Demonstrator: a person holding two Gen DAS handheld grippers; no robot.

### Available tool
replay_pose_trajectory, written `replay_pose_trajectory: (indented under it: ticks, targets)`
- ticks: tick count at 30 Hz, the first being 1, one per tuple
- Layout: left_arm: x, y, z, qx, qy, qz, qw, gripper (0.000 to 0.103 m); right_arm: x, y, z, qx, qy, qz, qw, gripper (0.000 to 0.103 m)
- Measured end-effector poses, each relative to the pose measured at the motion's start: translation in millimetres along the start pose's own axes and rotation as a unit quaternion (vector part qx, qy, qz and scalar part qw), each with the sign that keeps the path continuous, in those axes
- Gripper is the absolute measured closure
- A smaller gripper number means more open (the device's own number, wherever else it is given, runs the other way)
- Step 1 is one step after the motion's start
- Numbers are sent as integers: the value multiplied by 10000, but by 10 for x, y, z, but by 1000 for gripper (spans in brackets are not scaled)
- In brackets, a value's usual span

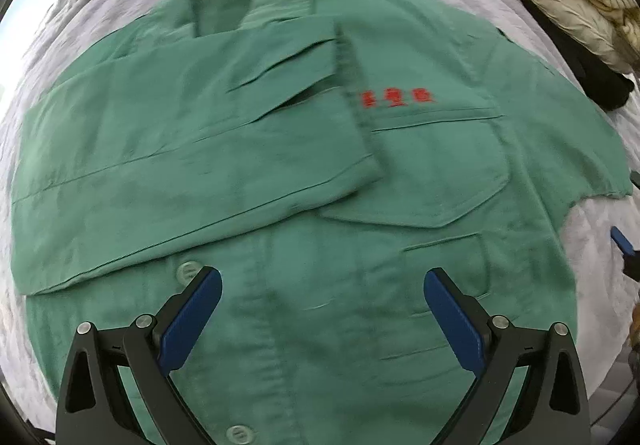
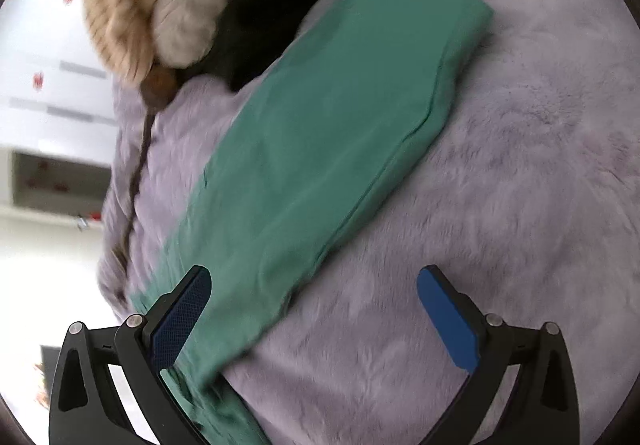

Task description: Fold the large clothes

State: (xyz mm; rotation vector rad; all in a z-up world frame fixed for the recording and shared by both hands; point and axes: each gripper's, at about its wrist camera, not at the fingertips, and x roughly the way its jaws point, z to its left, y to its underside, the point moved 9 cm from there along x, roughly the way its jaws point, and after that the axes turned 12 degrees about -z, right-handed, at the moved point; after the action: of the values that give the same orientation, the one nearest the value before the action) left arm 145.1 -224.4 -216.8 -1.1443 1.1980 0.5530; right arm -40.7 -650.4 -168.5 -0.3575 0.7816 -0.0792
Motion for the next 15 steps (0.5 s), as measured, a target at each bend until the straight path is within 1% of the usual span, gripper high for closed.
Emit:
replay_pose_trajectory:
  ticks: [2, 5, 8, 10, 11, 12, 13, 14, 15]
  targets:
    - [35, -65, -129, 17, 68, -11, 10000, 2, 74, -133, -6, 178, -116, -144, 9997, 0]
    - [146, -169, -429, 41, 113, -10, 9999, 2, 217, -320, -6, 401, -235, -322, 9984, 0]
    - [217, -242, -605, 17, 239, 22, 9997, 2, 303, -515, 17, 654, -393, -476, 9959, 0]
    - [273, -297, -722, -11, 281, 23, 9996, 2, 338, -641, 44, 971, -581, -553, 9920, 0]
    - [300, -297, -783, -26, 285, 12, 9996, 2, 337, -659, 43, 1091, -616, -554, 9906, 1]
    - [312, -321, -810, -46, 281, -9, 9996, 2, 356, -680, 22, 1278, -600, -524, 9886, 4]
    - [324, -342, -835, -79, 285, -35, 9996, 2, 402, -675, 21, 1450, -559, -484, 9867, 10]
    - [326, -342, -836, -107, 292, -50, 9995, 2, 442, -665, -25, 1637, -476, -375, 9846, 45]
    - [353, -328, -816, -133, 294, -60, 9995, 2, 474, -616, -99, 1843, -402, -187, 9819, 86]
